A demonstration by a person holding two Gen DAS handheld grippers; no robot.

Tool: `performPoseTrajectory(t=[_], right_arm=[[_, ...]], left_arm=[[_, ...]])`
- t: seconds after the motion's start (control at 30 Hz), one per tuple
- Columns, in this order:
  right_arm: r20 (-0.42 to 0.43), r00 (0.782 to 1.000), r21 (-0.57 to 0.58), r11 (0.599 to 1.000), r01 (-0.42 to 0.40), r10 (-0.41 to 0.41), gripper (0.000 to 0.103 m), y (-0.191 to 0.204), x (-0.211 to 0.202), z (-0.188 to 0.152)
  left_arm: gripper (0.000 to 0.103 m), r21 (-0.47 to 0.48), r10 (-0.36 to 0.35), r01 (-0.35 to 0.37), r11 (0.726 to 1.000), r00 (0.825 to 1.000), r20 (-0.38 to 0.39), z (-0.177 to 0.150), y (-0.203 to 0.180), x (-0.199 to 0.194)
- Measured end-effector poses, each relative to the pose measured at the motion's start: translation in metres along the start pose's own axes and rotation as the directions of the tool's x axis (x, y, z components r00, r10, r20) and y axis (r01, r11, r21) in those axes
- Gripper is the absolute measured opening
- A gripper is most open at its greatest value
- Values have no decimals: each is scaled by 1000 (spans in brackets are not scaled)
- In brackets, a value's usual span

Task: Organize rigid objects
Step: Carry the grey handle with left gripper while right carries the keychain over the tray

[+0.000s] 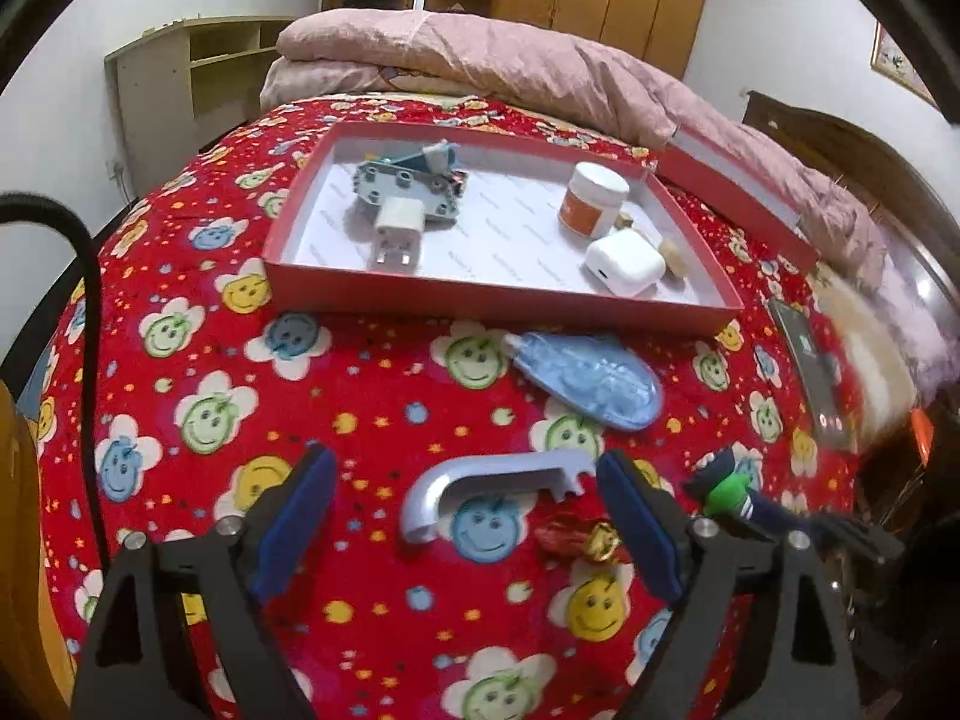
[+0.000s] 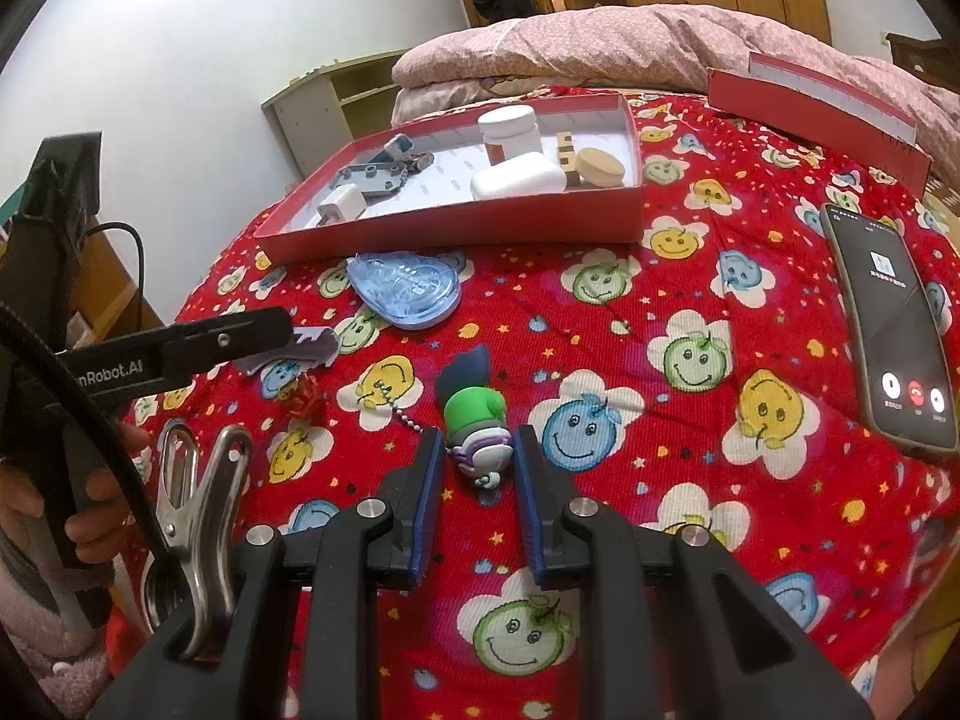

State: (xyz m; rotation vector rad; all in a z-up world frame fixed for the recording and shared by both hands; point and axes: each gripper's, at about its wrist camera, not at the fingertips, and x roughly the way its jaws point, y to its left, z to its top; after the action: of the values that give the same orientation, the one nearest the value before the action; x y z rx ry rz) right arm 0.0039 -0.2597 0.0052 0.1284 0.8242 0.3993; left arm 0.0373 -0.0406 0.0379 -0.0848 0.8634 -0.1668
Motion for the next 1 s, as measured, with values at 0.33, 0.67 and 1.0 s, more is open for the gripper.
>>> performPoseTrajectory(t=[0.33,0.67,1.0], right_arm=[[7,1000,11,1000,-22,22,26,-3,-1,-2],[7,1000,1,1000,-28,28,32,0,-1,-2],[0,998,-43,997,63,-63,24,10,6,4]], left_arm=[[91,-4,47,-47,999,999,-26,-3,-14,23],[74,28,95,-95,995,995,-3,-7,-14,19],[74,47,98,-100,994,994,47,4,-3,-1]])
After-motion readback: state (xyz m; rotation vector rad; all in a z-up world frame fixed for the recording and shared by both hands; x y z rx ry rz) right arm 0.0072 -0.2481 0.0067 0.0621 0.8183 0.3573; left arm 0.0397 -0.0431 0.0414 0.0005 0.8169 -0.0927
